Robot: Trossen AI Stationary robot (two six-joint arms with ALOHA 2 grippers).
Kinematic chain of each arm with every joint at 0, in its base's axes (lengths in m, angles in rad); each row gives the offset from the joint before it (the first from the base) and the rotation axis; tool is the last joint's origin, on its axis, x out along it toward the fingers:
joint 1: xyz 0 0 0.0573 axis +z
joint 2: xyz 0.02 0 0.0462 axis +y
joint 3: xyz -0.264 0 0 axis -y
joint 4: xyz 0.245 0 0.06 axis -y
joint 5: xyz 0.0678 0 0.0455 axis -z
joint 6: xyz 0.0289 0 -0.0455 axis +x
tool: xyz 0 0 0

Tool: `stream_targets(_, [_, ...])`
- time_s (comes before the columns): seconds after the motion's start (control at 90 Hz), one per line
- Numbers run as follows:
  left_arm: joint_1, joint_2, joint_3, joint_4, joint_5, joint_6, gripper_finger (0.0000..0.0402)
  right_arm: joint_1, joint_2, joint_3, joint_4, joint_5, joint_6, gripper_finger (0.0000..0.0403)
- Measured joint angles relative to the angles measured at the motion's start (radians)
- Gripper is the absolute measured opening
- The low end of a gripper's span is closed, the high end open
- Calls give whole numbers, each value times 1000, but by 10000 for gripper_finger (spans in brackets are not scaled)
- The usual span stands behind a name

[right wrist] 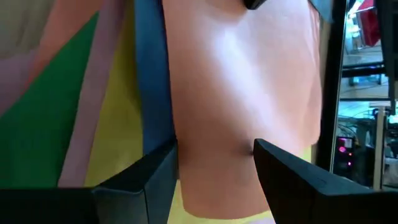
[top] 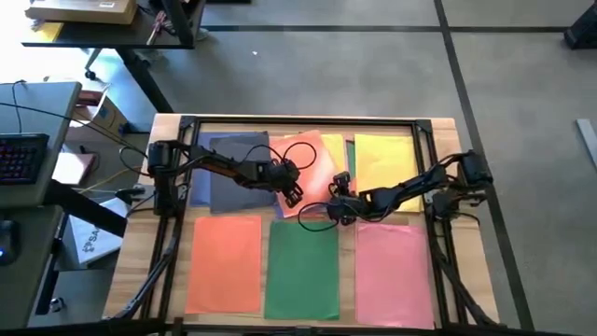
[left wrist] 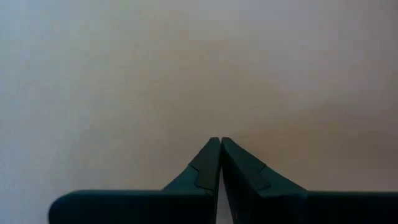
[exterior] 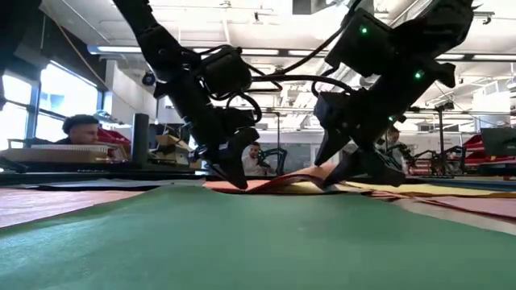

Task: Organize paper
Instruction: Stack the orange paper under the black paper on the bottom orange paper

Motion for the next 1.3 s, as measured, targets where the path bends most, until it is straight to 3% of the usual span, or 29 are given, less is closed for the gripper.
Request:
stream_targets(0.289, [0, 0, 0, 0, 3, 0, 2, 57, -1, 0, 1, 58, 1, 192])
stream_targets(0.567, [0, 0, -1, 1, 2, 0, 2, 5, -1, 0, 2, 89, 3, 188])
stream_targets(0.678, [-2, 0, -1, 5, -9, 11, 2, -15, -1, 0, 2, 42, 11, 147])
stream_targets(0.867, [-32, -50, 1, -1, -92, 107, 2, -40, -1, 0, -11, -66, 123, 16])
stream_targets(1.056, [-97, -201, 18, 20, -181, 326, 7, -34, -21, -1, -33, -74, 262, 1])
stream_targets(1.3, [-221, -343, 22, 73, -90, 477, 89, -24, -129, -1, -88, -145, 486, 0])
